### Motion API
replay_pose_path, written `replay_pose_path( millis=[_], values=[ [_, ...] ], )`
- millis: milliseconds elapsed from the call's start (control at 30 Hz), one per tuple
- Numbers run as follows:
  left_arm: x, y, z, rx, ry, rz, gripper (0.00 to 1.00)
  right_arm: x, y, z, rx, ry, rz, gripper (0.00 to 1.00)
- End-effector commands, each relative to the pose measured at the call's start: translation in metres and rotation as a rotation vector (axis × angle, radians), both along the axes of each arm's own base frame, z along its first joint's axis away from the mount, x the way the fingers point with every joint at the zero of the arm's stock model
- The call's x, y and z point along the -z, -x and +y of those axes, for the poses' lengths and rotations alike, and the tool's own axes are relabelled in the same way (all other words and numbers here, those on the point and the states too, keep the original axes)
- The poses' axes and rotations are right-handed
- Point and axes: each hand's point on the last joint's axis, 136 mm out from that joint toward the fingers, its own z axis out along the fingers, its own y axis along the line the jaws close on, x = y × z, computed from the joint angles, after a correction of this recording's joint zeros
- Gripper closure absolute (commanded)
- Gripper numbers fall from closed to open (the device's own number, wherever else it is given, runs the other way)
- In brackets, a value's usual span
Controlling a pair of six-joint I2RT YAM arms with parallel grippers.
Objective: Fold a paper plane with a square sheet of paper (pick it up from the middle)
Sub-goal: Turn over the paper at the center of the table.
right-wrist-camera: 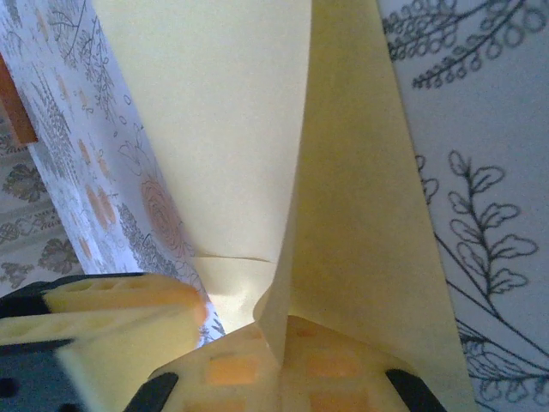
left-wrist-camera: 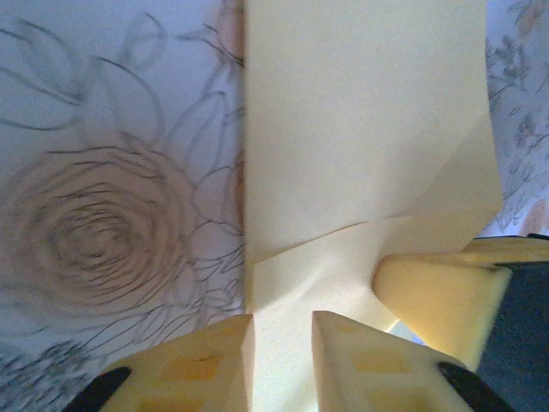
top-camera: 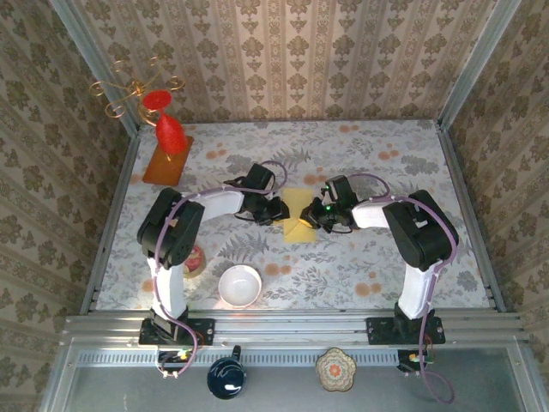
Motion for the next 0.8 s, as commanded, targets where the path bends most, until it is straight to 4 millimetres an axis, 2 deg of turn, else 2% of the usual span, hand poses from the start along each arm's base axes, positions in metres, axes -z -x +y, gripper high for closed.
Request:
replay_pose_path(
  millis=[0, 133, 300, 533, 767],
  values=[
    [-0.029, -0.013, 0.016, -0.073, 0.042, -0.060, 0.69, -0.026, -0.012, -0.001, -0.001, 0.008, -0.110, 0.96],
    [-0.043, -0.019, 0.036, -0.134, 0.071, -0.092, 0.60, -0.050, -0.021, -0.005, 0.020, -0.004, -0.184, 0.98],
    [-0.069, -0.027, 0.048, -0.162, 0.120, -0.150, 0.49, -0.078, -0.026, -0.013, 0.035, -0.015, -0.252, 0.98],
    [-0.105, -0.024, 0.040, -0.138, 0.251, -0.209, 0.29, -0.118, -0.029, -0.011, 0.028, -0.117, -0.320, 0.99],
    [-0.146, -0.016, 0.027, -0.091, 0.406, -0.259, 0.03, -0.153, -0.035, -0.004, 0.032, -0.265, -0.362, 0.98]
  ],
)
